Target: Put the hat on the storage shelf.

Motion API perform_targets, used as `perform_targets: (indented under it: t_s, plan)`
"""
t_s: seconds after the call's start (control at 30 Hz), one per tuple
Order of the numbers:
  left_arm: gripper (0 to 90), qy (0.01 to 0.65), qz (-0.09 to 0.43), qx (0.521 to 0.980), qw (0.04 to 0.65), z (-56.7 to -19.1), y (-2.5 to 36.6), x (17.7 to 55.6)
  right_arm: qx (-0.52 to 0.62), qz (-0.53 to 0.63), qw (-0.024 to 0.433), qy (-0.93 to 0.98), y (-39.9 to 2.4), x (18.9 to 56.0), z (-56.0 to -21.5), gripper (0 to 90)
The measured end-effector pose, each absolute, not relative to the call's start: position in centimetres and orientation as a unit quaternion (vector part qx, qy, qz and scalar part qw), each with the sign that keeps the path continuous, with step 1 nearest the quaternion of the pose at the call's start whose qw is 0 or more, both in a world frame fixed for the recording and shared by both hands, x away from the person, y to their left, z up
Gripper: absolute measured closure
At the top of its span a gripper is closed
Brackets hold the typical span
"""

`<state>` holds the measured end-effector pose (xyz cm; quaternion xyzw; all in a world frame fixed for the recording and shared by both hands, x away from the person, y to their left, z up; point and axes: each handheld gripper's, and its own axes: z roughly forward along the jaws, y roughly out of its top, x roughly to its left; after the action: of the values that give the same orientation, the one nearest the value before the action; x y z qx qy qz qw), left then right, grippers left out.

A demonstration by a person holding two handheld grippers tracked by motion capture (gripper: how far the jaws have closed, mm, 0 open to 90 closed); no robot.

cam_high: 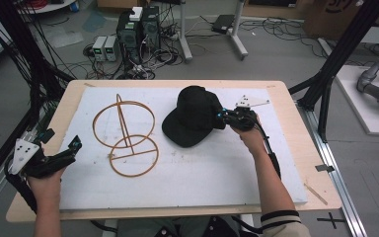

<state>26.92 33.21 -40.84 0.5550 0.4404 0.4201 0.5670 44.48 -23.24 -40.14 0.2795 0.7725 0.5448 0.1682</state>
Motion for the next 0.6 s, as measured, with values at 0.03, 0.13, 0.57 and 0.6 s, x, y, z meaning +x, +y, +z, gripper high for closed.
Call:
perform_targets:
  t_s: [0.03,0.13,0.57,0.6]
  plan:
    - [10.4,0.441,0.421,0.555,0.566,-40.8,33.2,26.9,0.275,0.550,0.171,0.770,-23.1,44.4,-39.8,89.1]
    - [10.4,0.442,0.420,0.552,0.569,-40.8,33.2,26.9,0.270,0.563,0.168,0.763,-22.8,44.3,-38.9,89.2]
    - [10.4,0.441,0.421,0.553,0.568,-40.8,33.3,26.9,0.270,0.592,0.175,0.739,-22.8,43.9,-36.4,89.2]
    - [10.4,0.441,0.421,0.553,0.568,-40.8,33.3,26.8,0.270,0.592,0.176,0.739,-22.8,43.8,-36.2,89.3]
